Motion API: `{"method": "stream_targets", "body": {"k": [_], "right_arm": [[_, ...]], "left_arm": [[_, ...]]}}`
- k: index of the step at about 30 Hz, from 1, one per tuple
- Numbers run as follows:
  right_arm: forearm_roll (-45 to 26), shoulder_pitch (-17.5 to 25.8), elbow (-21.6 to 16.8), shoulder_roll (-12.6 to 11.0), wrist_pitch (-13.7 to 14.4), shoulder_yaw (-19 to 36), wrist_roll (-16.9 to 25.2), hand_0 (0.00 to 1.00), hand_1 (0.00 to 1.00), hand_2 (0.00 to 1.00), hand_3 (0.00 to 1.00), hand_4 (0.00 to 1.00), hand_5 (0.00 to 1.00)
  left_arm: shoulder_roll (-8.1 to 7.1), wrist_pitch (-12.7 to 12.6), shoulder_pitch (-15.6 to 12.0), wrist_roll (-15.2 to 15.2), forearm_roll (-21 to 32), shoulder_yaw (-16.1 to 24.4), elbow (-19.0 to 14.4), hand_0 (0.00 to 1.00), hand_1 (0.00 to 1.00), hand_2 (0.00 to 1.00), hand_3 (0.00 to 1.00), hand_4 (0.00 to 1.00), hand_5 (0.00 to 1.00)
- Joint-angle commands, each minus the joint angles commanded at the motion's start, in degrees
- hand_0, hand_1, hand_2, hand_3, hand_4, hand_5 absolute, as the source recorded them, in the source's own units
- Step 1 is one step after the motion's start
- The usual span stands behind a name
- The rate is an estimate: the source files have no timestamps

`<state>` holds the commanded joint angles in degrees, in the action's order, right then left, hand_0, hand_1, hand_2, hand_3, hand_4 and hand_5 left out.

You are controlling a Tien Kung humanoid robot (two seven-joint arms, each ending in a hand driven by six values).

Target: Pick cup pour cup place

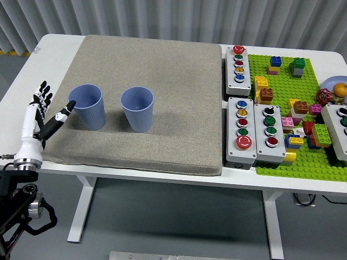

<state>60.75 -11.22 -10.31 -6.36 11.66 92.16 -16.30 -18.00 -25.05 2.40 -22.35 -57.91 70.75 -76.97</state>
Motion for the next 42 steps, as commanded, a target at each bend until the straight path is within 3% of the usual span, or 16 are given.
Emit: {"method": "stream_targets", "body": {"k": [1,3,4,5,8,9,10,11,13,17,21,25,29,36,42], "right_arm": [[-0.02,0.01,0.0,0.0,0.01,0.0,0.0,0.709,0.647,0.609,0.579,0.002,0.116],[-0.04,0.48,0.0,0.3,0.13,0.28,-0.03,0.709,0.647,0.609,0.579,0.002,0.116],[0.01,0.58,0.0,0.36,0.15,0.33,-0.06,0.709,0.647,0.609,0.58,0.002,0.113],[0.02,0.61,0.0,0.38,0.15,0.34,-0.07,0.709,0.647,0.609,0.58,0.002,0.113],[-0.5,0.62,0.0,0.24,0.29,0.26,0.09,0.709,0.647,0.609,0.58,0.002,0.113],[-0.65,0.55,0.0,0.15,0.28,0.13,0.13,0.709,0.647,0.609,0.58,0.002,0.113],[-0.88,0.39,0.0,0.02,0.25,-0.12,0.21,0.71,0.647,0.609,0.58,0.002,0.112],[-0.95,0.34,0.0,-0.02,0.24,-0.18,0.23,0.71,0.647,0.609,0.58,0.002,0.112],[-1.7,0.02,0.0,-0.19,0.42,-0.64,0.46,0.71,0.647,0.609,0.58,0.002,0.112],[-3.13,-0.5,0.0,-0.36,0.69,-1.63,0.69,0.709,0.647,0.609,0.579,0.002,0.11],[-4.02,-0.83,0.0,-0.43,0.96,-2.12,0.84,0.709,0.647,0.609,0.579,0.002,0.11],[-3.5,-0.92,0.0,-0.41,1.05,-1.91,0.83,0.709,0.647,0.609,0.579,0.002,0.106],[-3.38,-0.9,0.0,-0.23,1.36,-1.73,0.78,0.709,0.647,0.609,0.578,0.002,0.102],[-5.79,-0.62,0.0,-0.11,2.09,-2.35,1.32,0.709,0.647,0.61,0.58,0.002,0.107],[-14.53,0.74,0.0,0.04,3.66,-7.02,2.37,0.709,0.647,0.613,0.581,0.002,0.129]], "left_arm": [[0.01,-0.07,-0.03,-0.01,0.09,0.11,-0.09,0.975,0.969,0.998,0.998,0.998,0.737],[-1.13,0.02,1.03,-0.34,4.56,2.55,-3.87,0.975,0.969,0.998,0.998,0.998,0.737],[-1.79,1.47,1.65,-0.86,7.17,3.39,-5.97,0.831,0.806,0.819,0.818,0.642,0.998],[-1.96,1.95,1.81,-1.0,9.4,3.61,-6.99,0.831,0.806,0.819,0.818,0.642,0.998],[-4.66,8.92,6.61,-0.87,16.85,6.74,-9.97,0.831,0.806,0.819,0.818,0.642,0.998],[-5.36,11.16,8.23,-0.94,19.08,7.16,-9.77,0.831,0.806,0.819,0.818,0.642,0.998],[-6.43,13.77,10.76,-1.24,21.69,7.38,-8.59,0.857,0.86,0.911,0.886,0.689,0.998],[-6.72,15.9,12.28,-1.32,24.3,7.43,-8.26,0.857,0.86,0.911,0.886,0.689,0.998],[-8.15,17.7,15.78,-1.54,28.77,7.04,-5.34,0.857,0.86,0.911,0.886,0.689,0.998],[-9.79,18.96,21.46,-1.96,38.45,5.57,1.03,0.873,0.862,0.92,0.892,0.711,0.998],[-10.65,19.66,24.13,-1.92,47.78,4.15,6.96,0.873,0.862,0.92,0.892,0.711,0.998],[-10.88,20.06,24.31,-1.88,57.47,4.39,10.43,0.877,0.863,0.923,0.896,0.722,0.998],[-10.78,19.77,23.68,-1.72,65.37,4.84,10.2,0.884,0.866,0.924,0.898,0.73,0.998],[-10.72,19.01,23.33,-1.7,63.99,5.33,9.2,0.886,0.866,0.925,0.902,0.733,0.998],[-10.39,19.62,23.36,-1.58,61.63,5.12,8.03,0.89,0.867,0.927,0.907,0.744,0.998]]}}
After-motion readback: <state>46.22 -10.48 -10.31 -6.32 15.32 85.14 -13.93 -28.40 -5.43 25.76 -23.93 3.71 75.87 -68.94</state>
